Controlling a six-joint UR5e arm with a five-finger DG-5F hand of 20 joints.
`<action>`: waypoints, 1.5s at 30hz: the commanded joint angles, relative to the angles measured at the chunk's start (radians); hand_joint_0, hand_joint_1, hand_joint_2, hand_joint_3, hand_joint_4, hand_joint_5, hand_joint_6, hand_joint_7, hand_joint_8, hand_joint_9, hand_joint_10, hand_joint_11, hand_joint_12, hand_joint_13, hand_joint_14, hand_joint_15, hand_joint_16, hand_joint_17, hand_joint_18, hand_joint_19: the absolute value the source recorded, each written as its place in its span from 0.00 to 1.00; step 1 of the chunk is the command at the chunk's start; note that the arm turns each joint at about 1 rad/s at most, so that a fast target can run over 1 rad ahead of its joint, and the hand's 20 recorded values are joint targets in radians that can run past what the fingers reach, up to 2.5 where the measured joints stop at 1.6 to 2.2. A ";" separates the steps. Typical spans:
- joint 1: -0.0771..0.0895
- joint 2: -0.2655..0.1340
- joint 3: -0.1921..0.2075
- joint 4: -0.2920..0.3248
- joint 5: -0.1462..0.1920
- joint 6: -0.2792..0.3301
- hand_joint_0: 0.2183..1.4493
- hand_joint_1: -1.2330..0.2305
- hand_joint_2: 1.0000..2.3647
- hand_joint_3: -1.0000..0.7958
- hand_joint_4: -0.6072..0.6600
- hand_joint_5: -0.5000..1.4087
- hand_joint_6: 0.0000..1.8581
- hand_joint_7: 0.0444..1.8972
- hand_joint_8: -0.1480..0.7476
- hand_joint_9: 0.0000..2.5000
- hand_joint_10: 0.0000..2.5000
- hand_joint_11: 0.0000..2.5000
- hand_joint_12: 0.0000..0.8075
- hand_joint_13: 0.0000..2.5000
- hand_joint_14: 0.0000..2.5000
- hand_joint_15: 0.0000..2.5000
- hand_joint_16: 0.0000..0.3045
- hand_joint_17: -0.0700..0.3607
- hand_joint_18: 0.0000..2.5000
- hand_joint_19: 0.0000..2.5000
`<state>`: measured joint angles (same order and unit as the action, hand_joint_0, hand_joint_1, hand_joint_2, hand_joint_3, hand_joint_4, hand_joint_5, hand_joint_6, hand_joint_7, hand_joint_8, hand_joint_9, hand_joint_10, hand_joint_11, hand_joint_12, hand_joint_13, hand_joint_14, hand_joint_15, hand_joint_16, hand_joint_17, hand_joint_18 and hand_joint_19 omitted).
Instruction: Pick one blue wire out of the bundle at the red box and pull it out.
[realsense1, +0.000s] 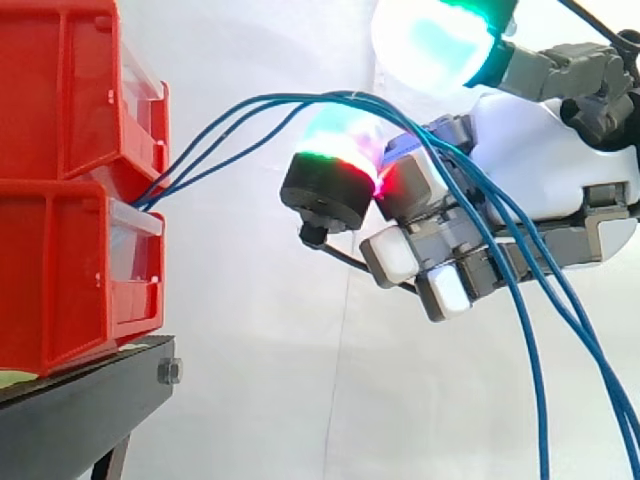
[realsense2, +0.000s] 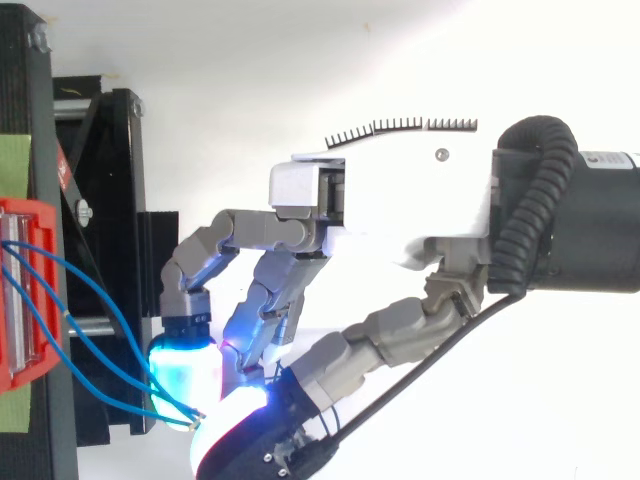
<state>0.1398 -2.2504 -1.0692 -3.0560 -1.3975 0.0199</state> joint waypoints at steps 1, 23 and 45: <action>0.000 0.000 0.000 -0.001 0.000 0.000 0.33 0.24 0.00 0.28 0.67 0.17 0.49 0.50 0.59 0.37 0.00 0.31 0.52 0.36 0.00 0.17 0.15 0.41 0.35 0.19; -0.005 0.000 0.000 -0.006 -0.009 0.000 0.25 0.37 0.00 0.28 0.68 0.18 0.45 0.45 0.61 0.37 0.00 0.29 0.54 0.36 0.00 0.17 0.17 0.43 0.35 0.21; -0.003 0.000 0.000 -0.007 -0.009 0.000 0.25 0.26 0.00 0.28 0.68 0.20 0.48 0.52 0.62 0.42 0.00 0.33 0.54 0.38 0.00 0.18 0.17 0.43 0.38 0.20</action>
<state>0.1361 -2.2504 -1.0692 -3.0624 -1.4067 0.0200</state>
